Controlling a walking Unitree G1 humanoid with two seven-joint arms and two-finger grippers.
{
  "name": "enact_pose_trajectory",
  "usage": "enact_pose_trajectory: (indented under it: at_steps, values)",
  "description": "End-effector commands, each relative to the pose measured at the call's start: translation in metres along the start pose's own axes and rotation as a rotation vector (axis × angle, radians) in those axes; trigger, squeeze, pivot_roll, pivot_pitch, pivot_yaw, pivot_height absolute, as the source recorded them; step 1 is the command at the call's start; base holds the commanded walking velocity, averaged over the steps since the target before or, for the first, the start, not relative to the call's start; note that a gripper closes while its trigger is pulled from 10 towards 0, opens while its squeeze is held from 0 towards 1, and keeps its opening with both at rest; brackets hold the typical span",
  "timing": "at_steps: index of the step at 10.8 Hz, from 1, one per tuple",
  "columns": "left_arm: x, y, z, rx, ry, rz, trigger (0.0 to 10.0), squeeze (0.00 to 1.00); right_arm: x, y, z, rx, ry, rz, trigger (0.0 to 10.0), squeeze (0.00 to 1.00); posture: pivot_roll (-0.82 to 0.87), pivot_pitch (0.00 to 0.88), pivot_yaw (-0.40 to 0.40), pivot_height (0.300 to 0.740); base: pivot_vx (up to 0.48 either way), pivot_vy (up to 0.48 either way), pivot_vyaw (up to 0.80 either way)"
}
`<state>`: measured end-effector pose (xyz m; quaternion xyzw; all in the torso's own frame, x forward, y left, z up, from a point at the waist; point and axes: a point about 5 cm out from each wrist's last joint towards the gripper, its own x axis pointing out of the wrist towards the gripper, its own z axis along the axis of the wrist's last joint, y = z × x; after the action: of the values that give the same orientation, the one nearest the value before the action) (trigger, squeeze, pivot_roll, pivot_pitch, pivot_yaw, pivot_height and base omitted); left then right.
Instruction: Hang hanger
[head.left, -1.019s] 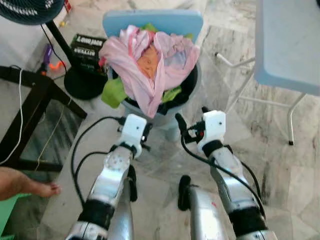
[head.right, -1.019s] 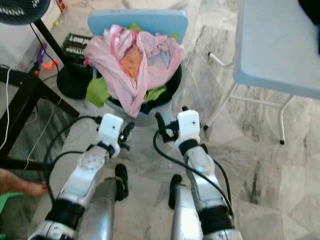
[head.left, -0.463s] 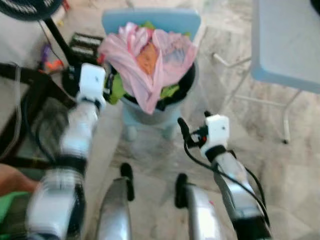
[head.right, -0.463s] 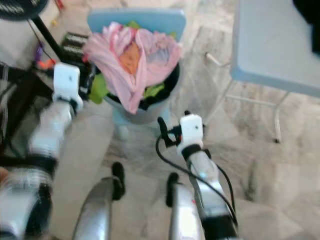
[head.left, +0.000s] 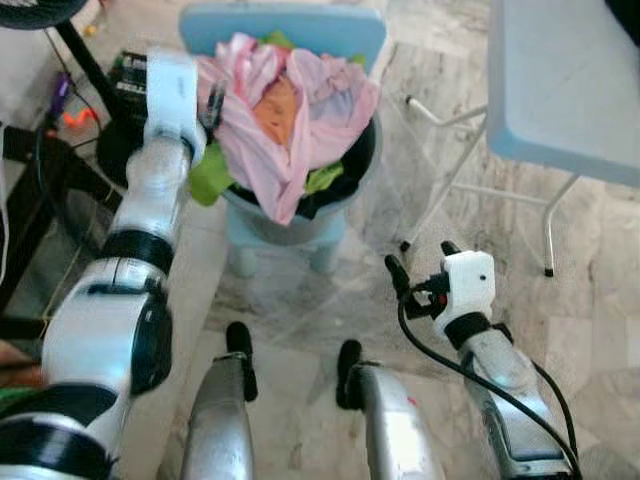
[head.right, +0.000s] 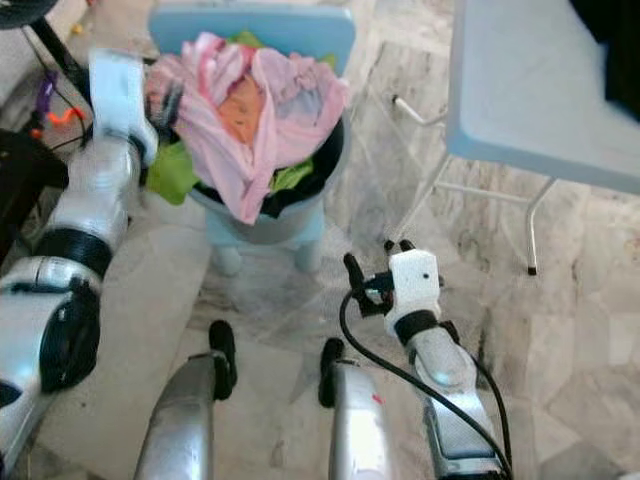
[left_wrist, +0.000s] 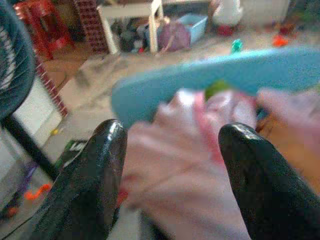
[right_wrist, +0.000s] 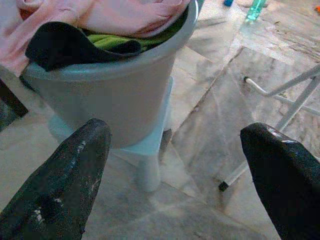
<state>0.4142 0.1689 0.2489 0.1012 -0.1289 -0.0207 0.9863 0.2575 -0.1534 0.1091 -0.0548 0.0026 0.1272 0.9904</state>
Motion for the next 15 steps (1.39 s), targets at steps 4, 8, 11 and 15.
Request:
enact_pose_trajectory:
  at_steps: [4,8,11,15]
  values:
    - [-0.022,-0.057,-0.055,0.055,0.226,-0.208,10.0,0.0,-0.005,0.008,0.0,0.009,0.033,0.033,10.0,0.0,-0.22,0.482,-0.135,0.74,0.0,0.0,0.0]
    - [-0.049,-0.077,-0.097,0.049,0.395,-0.295,10.0,0.0,-0.007,0.006,-0.001,0.009,0.047,0.026,10.0,0.0,-0.21,0.482,-0.125,0.74,0.0,0.0,0.0]
    - [-0.05,-0.097,-0.088,-0.002,0.328,-0.311,10.0,0.0,0.001,0.01,0.001,0.013,0.038,0.04,10.0,0.0,-0.19,0.477,-0.123,0.74,0.0,0.0,0.0]
    - [-0.045,-0.049,-0.062,0.071,0.103,-0.089,10.0,0.0,0.004,0.014,-0.002,0.024,0.038,0.044,10.0,0.0,-0.13,0.479,-0.099,0.74,0.0,0.0,0.0]
